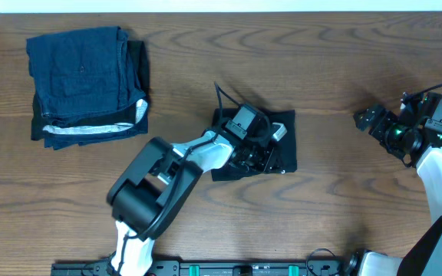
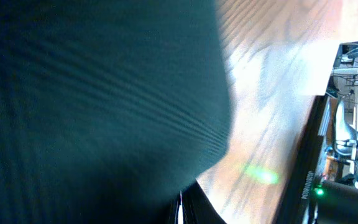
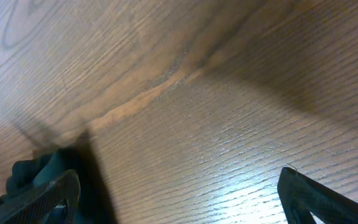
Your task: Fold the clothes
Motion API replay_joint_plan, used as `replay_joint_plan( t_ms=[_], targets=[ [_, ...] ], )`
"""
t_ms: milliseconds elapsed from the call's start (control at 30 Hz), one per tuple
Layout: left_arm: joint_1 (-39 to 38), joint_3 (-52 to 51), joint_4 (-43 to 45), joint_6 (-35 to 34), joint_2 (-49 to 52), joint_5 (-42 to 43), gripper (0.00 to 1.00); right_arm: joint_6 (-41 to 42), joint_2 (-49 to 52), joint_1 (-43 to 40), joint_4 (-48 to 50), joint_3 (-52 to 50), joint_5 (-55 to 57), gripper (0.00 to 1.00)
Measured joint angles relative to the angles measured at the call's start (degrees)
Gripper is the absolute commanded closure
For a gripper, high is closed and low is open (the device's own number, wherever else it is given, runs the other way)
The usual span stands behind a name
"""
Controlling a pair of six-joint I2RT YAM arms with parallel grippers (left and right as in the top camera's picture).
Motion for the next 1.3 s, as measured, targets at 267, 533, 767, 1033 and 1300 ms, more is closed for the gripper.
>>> replay_joint_plan(
  t_ms=[267,533,767,1033,1300],
  targets=[
    [0.0,-0.07,6.12,-0.02,-13.94,-2.99,0.93,0.0,0.0,0.0,0.0,0.0,0.0,0.01],
    [0.0,0.02,10.21,-1.29,-12.39,-13.84,0.93,0.0,0.0,0.0,0.0,0.0,0.0,0.01],
    [0.0,0.02,17.46,-1.51,-2.99,-18.73,0.92,0.0,0.0,0.0,-0.09,0.0,0.0,0.01],
    [0.17,0.04,20.68,-3.28,1.18,-19.26,0.92,0.0,0.0,0.0,-0.17,0.0,0.02,0.01],
    [3.74,-0.13,16.65,-4.13,-12.63,-19.06,0.93,0.0,0.0,0.0,-0.2,0.0,0.02,0.01]
  ],
)
